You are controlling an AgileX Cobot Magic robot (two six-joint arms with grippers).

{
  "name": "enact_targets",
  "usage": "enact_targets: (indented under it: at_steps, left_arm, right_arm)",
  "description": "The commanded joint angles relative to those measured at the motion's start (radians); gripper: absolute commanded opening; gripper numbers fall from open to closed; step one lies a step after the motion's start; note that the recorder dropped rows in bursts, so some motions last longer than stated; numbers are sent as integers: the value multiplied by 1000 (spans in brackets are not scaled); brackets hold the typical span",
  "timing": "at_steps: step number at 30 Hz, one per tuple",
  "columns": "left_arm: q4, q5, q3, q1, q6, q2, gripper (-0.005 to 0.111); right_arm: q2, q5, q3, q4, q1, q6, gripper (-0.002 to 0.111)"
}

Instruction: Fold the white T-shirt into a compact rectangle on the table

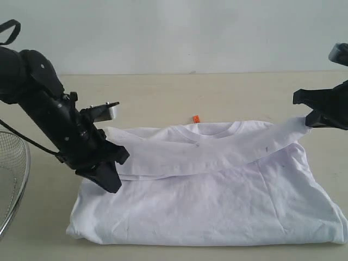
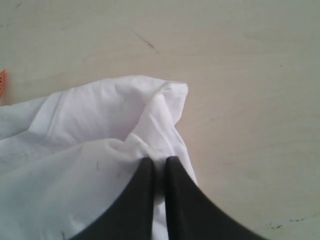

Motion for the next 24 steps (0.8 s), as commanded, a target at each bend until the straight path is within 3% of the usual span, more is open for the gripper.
enact_targets:
  at_steps: [1, 9, 14, 19, 23, 24]
  left_arm:
    - [-4, -50, -5, 1, 10, 37, 4]
    - [44, -155, -34, 1, 2, 66, 4]
    - [51, -155, -140, 1, -23, 66, 4]
    - [162, -182, -238, 2, -108, 66, 4]
    - [189, -119, -309, 5, -128, 66, 4]
    - [181, -75, -338, 5, -128, 66, 4]
  right_arm:
    - [-2, -3, -6, 4, 0, -1, 0]
    - [-2, -3, -6, 4, 0, -1, 0]
    - [-2, -3, -6, 4, 0, -3, 0]
    - [-2, -10, -6, 4, 0, -3, 0]
    - [-2, -38, -6, 4, 0, -3, 1]
    - [-2, -48, -6, 4, 0, -3, 7]
